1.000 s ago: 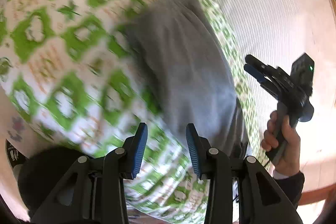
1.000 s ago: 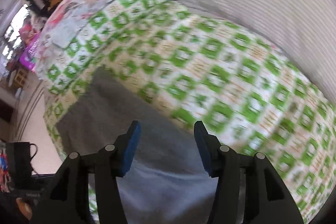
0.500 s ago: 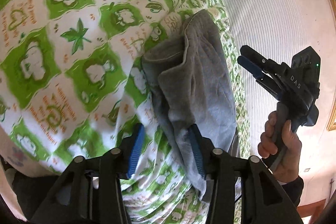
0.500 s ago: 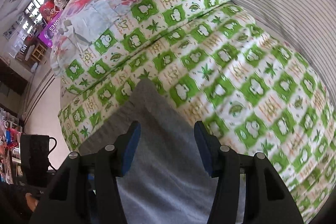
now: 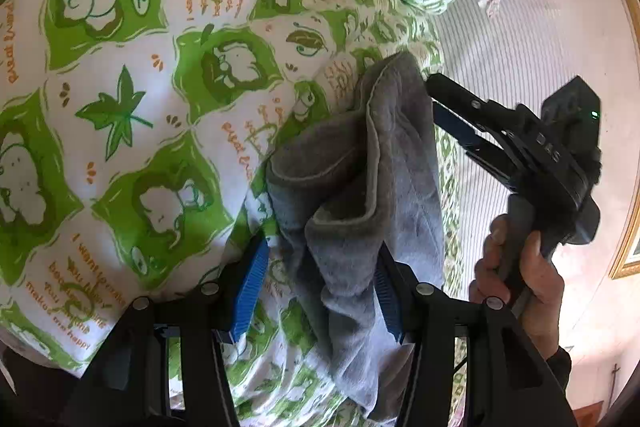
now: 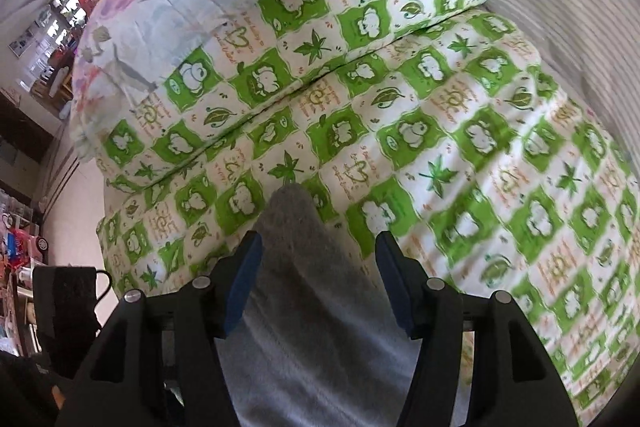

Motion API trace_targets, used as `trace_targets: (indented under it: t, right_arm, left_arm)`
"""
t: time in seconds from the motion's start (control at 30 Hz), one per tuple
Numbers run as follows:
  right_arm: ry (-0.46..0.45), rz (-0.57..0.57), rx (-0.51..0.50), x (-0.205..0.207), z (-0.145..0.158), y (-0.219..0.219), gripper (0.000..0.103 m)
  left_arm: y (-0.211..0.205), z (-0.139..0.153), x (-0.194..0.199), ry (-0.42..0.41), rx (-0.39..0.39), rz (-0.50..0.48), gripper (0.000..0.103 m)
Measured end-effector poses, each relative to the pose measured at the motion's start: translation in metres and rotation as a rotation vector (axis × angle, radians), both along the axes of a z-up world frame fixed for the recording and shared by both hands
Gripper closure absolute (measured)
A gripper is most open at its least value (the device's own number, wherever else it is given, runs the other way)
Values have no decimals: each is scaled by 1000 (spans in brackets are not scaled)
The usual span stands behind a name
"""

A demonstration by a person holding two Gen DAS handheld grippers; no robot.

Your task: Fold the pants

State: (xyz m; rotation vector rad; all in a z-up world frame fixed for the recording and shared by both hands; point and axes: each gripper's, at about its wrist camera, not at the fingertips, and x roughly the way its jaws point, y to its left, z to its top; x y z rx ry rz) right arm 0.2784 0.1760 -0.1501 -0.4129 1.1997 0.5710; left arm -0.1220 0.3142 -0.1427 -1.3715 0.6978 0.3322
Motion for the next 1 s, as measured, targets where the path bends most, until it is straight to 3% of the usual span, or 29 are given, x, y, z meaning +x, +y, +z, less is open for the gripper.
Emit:
trace_targets:
  t: [0.2, 0.23, 0.27, 0.3, 0.4, 0.7, 1.0]
  right_arm:
    - [45, -35, 68, 16, -17, 4, 43]
    - [48, -32, 60, 16, -20, 6, 43]
    - [61, -27, 47, 15, -26, 8, 51]
    - [80, -21, 42, 13, -29, 10, 75]
    - [50, -7, 10, 2, -26, 10, 90]
    - [-67, -26, 135, -47, 58, -28, 92]
    - [-168, -100, 182, -97, 122, -92, 92]
  left_arm:
    - [0, 0, 6, -3, 34, 16, 54]
    - [0, 1, 8, 4, 46, 16, 65]
    - [0, 1, 10, 10, 54, 14, 73]
    - [1, 0, 12, 11, 46, 17, 81]
    - [3, -3, 9, -13, 17, 36, 87]
    - [-27, 58, 16, -82, 160, -24, 91]
    - [-92, 119, 35, -182, 266, -169, 91]
